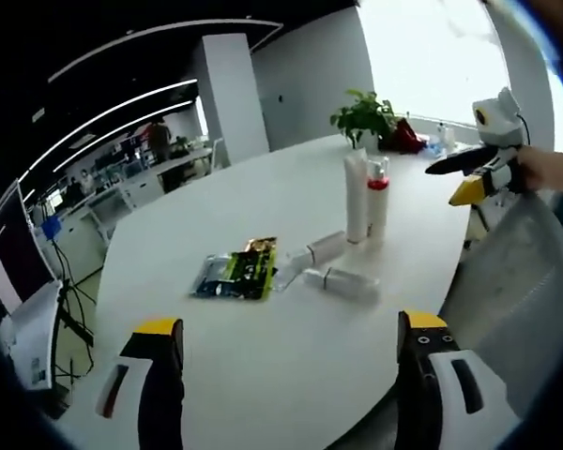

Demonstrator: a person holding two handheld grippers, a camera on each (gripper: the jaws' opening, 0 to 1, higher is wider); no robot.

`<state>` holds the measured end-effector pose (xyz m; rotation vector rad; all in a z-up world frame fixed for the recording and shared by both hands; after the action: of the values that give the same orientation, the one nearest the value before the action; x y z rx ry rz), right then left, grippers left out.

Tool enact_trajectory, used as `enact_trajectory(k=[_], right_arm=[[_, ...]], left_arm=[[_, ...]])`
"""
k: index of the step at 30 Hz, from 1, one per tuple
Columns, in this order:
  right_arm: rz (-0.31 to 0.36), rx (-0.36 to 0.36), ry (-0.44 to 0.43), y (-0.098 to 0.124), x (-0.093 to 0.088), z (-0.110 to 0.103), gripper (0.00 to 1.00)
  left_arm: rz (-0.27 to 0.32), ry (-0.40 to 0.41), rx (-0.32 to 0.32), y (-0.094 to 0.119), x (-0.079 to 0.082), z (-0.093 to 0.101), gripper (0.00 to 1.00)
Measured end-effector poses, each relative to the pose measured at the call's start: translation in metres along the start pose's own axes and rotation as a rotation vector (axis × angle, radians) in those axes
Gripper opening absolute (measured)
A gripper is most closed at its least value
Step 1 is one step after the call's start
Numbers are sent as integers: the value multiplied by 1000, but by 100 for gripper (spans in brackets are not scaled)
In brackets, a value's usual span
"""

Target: Arrange the skincare products in the storage area until every visible bottle or jar stands upright without overlapping.

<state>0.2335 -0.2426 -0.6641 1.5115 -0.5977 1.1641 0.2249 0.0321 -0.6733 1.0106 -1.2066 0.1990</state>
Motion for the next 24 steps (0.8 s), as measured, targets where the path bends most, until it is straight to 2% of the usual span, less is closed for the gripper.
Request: enact_trajectory(k=[5, 10, 13, 15, 17, 18, 22, 24], right_arm=[[2, 20, 52, 2, 1, -8, 89], [16, 30, -6, 14, 15, -3, 91], [9, 28, -60, 20, 7, 0, 91], [4, 26, -68, 23, 2, 0, 90], [30, 1, -49, 22, 7, 4, 87], [61, 5, -73, 23, 11, 3, 88], [46, 10, -38, 20, 1, 5, 87], [61, 14, -66, 20, 4, 6, 87]], left_arm=[[-29, 35, -46, -17, 2, 9, 90], [-68, 24, -84, -32, 5, 18, 89], [-65, 33, -106, -39, 8, 22, 89], [-70, 37, -113, -45, 8, 24, 89], [-82, 45, -125, -51, 7, 27, 89], [-94, 53, -131, -55, 6, 29, 89], [-144, 92, -145, -67, -5, 31, 88], [-168, 105, -152, -74, -10, 32, 87]])
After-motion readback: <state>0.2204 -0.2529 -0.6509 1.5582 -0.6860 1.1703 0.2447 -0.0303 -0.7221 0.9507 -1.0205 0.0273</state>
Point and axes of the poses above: the point that each gripper's makers call its tool centre point, and the gripper's own axes: y roughly backward along the fingers, z roughly to its right, x roughly out of its top, the point moved 3 cm from there along y, roughly backward along the fingers, and after that the axes turned 14 degrees about -x, right-handed, at the moved point
